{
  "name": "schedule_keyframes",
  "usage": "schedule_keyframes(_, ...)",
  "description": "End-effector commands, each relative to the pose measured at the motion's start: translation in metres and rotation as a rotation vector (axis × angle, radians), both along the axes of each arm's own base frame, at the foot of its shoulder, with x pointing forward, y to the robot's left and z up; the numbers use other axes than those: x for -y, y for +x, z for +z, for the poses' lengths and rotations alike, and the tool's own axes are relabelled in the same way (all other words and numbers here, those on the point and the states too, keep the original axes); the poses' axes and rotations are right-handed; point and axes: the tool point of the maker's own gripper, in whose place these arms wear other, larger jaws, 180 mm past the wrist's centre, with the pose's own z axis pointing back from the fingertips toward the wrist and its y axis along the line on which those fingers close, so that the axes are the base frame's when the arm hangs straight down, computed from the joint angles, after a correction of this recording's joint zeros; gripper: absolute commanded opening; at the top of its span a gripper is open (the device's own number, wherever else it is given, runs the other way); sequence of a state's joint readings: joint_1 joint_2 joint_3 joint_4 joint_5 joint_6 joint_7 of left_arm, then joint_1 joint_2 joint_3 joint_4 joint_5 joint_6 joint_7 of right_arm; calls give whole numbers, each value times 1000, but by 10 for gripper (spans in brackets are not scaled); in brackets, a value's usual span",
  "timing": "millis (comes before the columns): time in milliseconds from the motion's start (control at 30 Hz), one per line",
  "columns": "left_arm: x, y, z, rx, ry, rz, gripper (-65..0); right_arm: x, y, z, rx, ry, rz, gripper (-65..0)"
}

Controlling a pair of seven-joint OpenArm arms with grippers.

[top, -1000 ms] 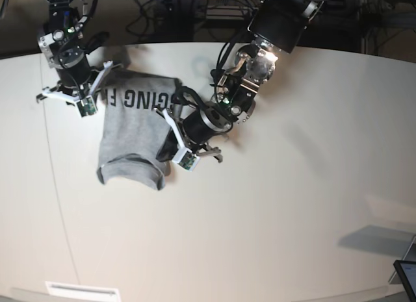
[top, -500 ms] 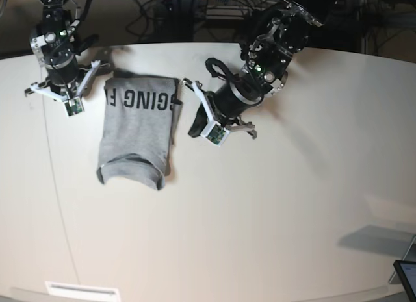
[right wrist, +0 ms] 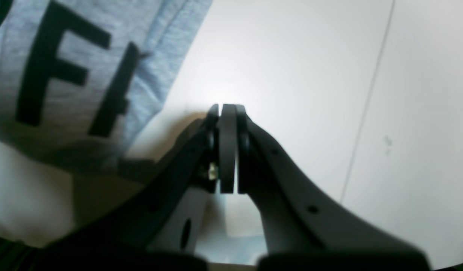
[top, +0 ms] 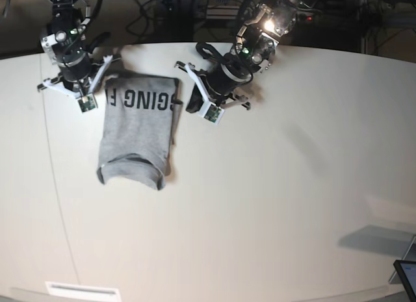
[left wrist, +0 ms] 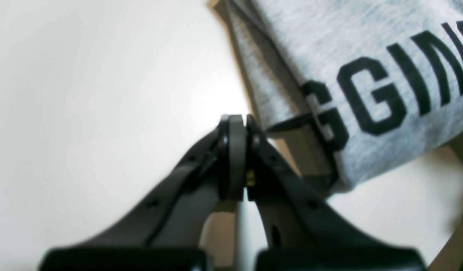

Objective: Fold the T-shirt properly
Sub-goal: 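Smooth the folded shirt's edges with both grippers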

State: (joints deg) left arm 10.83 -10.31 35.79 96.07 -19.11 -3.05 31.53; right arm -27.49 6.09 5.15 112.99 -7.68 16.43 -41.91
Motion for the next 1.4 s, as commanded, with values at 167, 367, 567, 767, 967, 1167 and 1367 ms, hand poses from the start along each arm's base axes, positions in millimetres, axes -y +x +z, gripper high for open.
schedule_keyframes(167, 16, 8, 7, 4, -34, 7, -650, -12, 6, 6, 35, 28, 12, -650)
schedule_keyframes(367, 31, 19, 5, -9, -61, 19, -650, -10, 10, -6, 9, 30, 4, -650)
schedule_keyframes(567, 39, 28, -18, -63, -46, 28, -650, -7, 24, -11, 14, 28, 0, -650)
schedule_keyframes(767, 46, 37, -15, -59, -56, 29, -650, -3, 45, -12, 31, 25, -6, -650)
schedule_keyframes(967, 52, 39, -15, -62, -61, 27, -650, 6, 50, -23, 5, 8, -10, -650)
schedule_keyframes(1167, 18, 47, -18, -29, 5, 41, -650, 34, 55, -13, 37, -34, -53, -650)
schedule_keyframes(1367, -1, 64, 7, 64, 31, 34, -650, 61, 66, 17, 159, -54, -114, -650)
